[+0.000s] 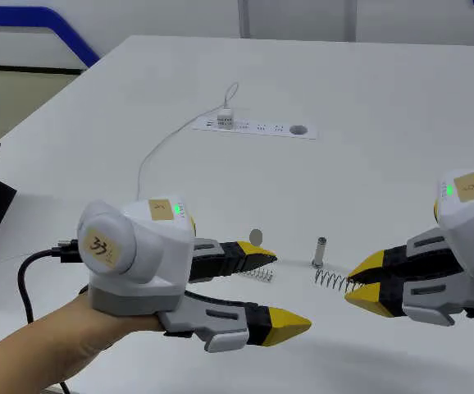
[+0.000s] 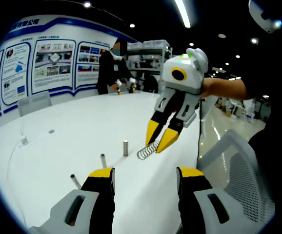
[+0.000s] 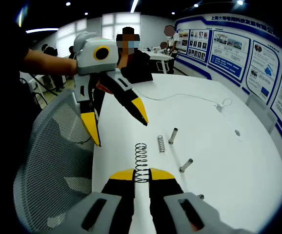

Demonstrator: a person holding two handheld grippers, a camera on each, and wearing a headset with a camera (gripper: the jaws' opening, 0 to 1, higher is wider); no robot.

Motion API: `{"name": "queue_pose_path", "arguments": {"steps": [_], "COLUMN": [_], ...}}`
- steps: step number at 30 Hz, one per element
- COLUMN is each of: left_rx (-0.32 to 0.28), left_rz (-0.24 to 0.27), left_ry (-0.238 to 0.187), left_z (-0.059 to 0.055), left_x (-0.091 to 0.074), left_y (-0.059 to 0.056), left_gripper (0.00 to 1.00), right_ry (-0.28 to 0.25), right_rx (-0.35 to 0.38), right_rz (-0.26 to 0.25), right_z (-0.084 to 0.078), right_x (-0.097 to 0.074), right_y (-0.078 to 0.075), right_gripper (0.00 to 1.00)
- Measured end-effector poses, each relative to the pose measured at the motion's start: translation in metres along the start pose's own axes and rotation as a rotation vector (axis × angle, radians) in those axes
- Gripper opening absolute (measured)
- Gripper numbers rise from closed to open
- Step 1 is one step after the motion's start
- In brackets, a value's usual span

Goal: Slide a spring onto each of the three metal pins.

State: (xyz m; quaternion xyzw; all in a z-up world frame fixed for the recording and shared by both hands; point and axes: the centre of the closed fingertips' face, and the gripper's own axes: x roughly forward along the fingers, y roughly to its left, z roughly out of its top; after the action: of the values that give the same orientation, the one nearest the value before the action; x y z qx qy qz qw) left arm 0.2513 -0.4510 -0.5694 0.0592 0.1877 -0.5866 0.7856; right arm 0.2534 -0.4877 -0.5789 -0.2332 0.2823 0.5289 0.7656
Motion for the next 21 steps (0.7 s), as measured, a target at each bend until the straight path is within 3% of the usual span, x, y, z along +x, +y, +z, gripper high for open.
{"name": "queue_pose_path", "arguments": {"steps": [14,21], "left_rx": [0.065,0.08], "left_rz": [-0.041,-0.05], "left_ry": [0.028,0.014], "left_z": [0.003,0.01], "left_x": [0.009,0.012], "left_y": [-0.01,-0.011], "left_gripper": [0.47,0.43], "right_ry": [-0.018,-0.003], "right_rx": [-0.058,-0.083], "right_rz": [-0.001,0.001], "right_z": [0.017,0.017], "right_x": [-0.004,-0.004], "right_y": [0.008,0.007], "right_gripper": [0.11,0.11]}}
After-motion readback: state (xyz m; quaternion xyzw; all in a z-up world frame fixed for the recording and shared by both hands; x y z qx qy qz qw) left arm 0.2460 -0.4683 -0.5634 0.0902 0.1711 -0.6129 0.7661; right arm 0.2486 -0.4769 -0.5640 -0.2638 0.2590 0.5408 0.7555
